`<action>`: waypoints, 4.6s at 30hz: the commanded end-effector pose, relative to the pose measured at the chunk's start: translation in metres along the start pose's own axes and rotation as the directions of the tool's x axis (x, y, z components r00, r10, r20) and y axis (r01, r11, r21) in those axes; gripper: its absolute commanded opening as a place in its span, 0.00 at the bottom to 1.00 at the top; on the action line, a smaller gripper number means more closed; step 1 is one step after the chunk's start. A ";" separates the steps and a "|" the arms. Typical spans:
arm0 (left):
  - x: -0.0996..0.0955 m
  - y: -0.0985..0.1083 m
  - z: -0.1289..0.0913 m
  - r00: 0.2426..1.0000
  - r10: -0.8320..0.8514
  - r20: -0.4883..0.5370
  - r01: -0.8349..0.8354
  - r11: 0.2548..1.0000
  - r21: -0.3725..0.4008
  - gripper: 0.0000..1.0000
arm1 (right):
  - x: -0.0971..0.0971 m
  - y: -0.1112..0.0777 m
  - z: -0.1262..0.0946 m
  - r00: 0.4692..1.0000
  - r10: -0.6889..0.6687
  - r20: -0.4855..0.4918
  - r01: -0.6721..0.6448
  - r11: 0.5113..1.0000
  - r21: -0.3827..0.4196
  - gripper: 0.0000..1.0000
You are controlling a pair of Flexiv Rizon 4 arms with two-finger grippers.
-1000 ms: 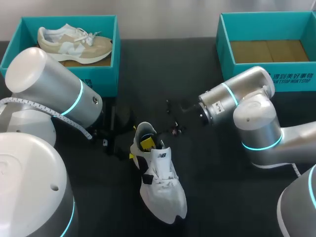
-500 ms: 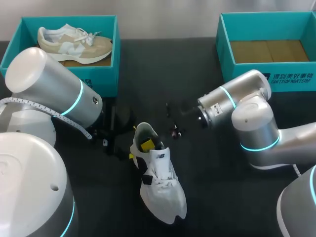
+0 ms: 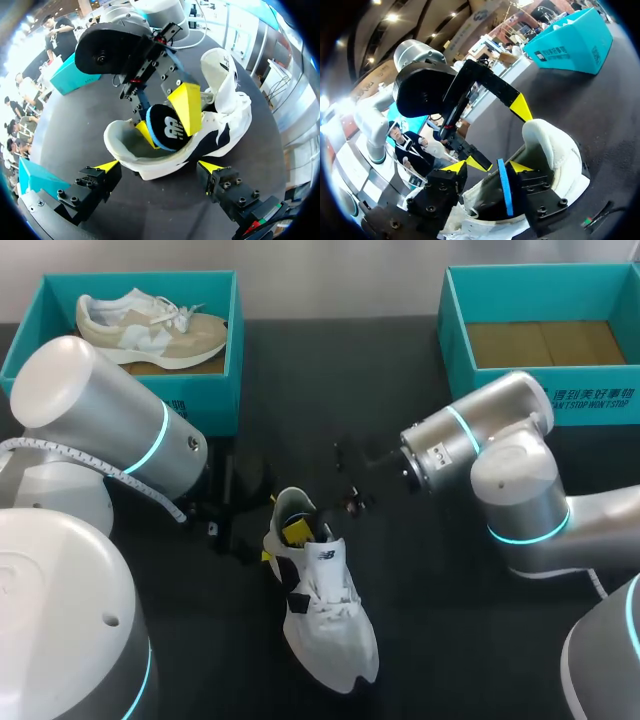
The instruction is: Take the shoe out of the shoebox, open the shoe tongue, remove and reinsert the insole, then place the shoe into the shoebox
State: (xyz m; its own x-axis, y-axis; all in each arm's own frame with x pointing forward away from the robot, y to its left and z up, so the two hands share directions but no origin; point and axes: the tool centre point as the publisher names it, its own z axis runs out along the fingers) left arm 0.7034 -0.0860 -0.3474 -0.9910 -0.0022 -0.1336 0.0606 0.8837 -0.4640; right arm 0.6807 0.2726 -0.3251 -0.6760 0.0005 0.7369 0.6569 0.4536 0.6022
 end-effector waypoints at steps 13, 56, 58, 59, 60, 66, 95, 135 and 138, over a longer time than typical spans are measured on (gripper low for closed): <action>-0.001 0.011 -0.028 1.000 -0.016 0.005 0.016 1.000 -0.009 1.00 | 0.018 0.023 -0.026 0.999 -0.014 0.035 0.010 0.993 0.121 1.00; -0.051 0.119 -0.144 0.973 0.032 -0.228 -0.052 0.995 -0.082 1.00 | 0.066 0.076 -0.122 0.700 0.223 0.678 -0.450 0.875 0.178 1.00; -0.058 0.123 -0.151 0.974 0.044 -0.222 -0.065 0.994 -0.086 1.00 | 0.071 0.080 -0.120 0.679 0.221 0.700 -0.427 0.894 0.132 1.00; -0.061 0.125 -0.155 0.969 0.067 -0.236 -0.084 0.994 -0.065 1.00 | 0.074 0.081 -0.118 0.654 0.224 0.722 -0.432 0.895 0.113 1.00; -0.063 0.126 -0.159 0.968 0.078 -0.238 -0.094 0.994 -0.057 1.00 | 0.075 0.082 -0.115 0.639 0.230 0.734 -0.435 0.895 0.097 1.00; -0.072 0.132 -0.177 0.956 0.171 -0.237 -0.180 0.983 -0.017 1.00 | 0.078 0.086 -0.090 0.572 0.258 0.778 -0.452 0.891 0.036 1.00; -0.075 0.136 -0.183 0.941 0.208 -0.266 -0.221 0.975 -0.022 1.00 | 0.083 0.081 -0.029 0.196 0.210 0.958 -0.422 0.900 -0.111 0.00; -0.075 0.136 -0.183 0.941 0.208 -0.266 -0.221 0.975 -0.022 1.00 | 0.020 0.012 0.002 0.012 0.070 0.997 -0.332 0.941 -0.062 0.00; -0.075 0.136 -0.183 0.941 0.208 -0.266 -0.221 0.975 -0.022 1.00 | 0.015 0.005 0.002 -0.001 0.068 0.998 -0.316 0.947 -0.065 0.00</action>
State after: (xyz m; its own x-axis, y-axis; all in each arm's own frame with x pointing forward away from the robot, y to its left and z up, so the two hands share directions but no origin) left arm 0.7652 0.1194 -0.2404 -0.9520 0.3058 0.0113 0.2751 0.8715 -0.4060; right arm 0.6786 0.2865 -0.2978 -0.3050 0.9030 -0.3025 0.8575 0.3986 0.3253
